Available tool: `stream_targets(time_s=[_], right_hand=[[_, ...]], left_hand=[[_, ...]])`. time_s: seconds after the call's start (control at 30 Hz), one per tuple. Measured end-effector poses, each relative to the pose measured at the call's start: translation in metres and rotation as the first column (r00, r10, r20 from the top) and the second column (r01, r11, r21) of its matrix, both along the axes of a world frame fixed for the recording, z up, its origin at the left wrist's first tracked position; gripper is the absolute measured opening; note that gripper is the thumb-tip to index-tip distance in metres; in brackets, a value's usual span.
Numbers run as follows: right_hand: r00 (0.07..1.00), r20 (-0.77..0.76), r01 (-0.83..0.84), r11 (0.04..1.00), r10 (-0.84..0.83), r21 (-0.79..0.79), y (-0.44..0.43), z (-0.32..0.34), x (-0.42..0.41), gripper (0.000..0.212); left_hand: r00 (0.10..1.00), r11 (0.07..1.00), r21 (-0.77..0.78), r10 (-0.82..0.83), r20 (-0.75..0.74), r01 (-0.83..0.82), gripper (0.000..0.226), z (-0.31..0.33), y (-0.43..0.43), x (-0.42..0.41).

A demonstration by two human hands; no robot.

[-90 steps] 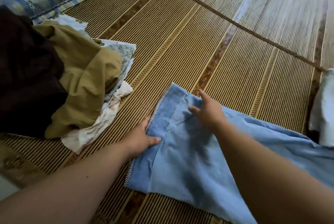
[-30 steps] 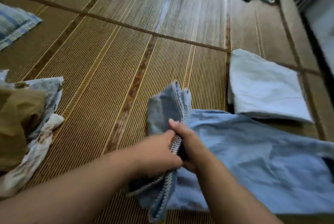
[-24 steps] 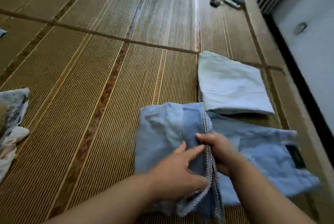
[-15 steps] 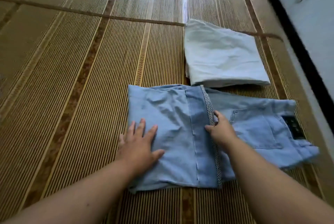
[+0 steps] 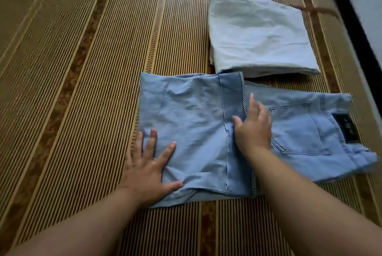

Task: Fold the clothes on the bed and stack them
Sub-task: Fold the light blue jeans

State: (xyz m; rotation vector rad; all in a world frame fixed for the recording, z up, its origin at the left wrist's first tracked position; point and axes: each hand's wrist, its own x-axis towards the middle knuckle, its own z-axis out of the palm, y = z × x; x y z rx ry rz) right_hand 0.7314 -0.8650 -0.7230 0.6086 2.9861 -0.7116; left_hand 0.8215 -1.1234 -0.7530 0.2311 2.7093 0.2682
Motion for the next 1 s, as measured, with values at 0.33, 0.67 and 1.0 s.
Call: stream_targets(time_s=[0.33,0.67,1.0], right_hand=[[0.765,0.351,-0.591,0.806,0.54,0.046,-0.076,-0.003,0.039,0.084],[0.745,0.395,-0.587,0.809,0.538,0.006,-0.193,0.032,-0.108,0.065],[0.834,0.303,-0.461,0.884,0.462,-0.077,-0.212,0.049,-0.145,0.037]], left_hand=[[0.984,0.939,0.312,0.104,0.144,-0.144,0.097,0.017,-0.038,0.053],[0.996,0.853,0.515,0.075,0.04,-0.085,0.014,0.015,-0.058,0.046],[0.996,0.836,0.546,0.086,-0.027,-0.058,0.007,0.021,-0.134,0.013]])
